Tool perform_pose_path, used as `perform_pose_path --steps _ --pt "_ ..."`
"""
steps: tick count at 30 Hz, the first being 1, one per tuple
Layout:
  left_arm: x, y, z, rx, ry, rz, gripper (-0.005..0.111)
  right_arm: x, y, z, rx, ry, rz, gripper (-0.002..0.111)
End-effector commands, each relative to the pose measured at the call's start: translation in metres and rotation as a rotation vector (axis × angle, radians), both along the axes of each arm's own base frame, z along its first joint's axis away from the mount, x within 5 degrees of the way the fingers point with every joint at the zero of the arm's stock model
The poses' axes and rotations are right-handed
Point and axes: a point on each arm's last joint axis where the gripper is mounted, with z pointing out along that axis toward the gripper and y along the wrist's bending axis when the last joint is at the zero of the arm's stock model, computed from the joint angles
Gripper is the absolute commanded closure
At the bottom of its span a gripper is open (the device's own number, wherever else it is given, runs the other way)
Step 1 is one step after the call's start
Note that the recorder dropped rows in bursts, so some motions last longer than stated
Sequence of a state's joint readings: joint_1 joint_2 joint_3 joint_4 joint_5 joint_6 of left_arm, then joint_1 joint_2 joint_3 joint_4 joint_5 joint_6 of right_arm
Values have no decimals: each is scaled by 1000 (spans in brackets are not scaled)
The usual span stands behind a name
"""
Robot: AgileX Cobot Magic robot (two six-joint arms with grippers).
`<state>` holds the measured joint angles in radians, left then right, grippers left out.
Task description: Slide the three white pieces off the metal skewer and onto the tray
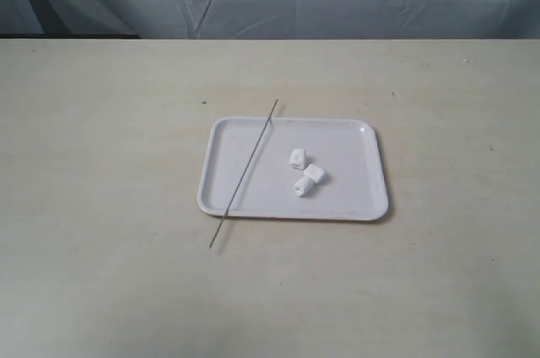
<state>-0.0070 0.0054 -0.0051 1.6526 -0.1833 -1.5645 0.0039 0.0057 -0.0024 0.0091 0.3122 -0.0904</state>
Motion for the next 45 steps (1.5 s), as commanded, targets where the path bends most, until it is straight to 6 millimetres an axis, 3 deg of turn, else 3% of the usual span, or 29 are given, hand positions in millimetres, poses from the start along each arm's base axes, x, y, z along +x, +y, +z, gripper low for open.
perform_pose_path --steps 1,10,15,19,26,45 --pt "1 6 0 -59 -3 53 74 0 0 0 1 -11 4 109" --pt "1 11 1 -269 12 96 74 0 0 0 1 -11 4 109" --pt "1 14 0 -158 -3 131 74 0 0 0 1 -11 4 109" --pt "1 18 -2 -178 21 176 74 0 0 0 1 -11 4 109" --pt "0 18 -22 -137 241 200 74 0 0 0 1 -11 4 109" --pt "1 17 -22 -9 225 179 74 0 0 0 1 -11 4 109"
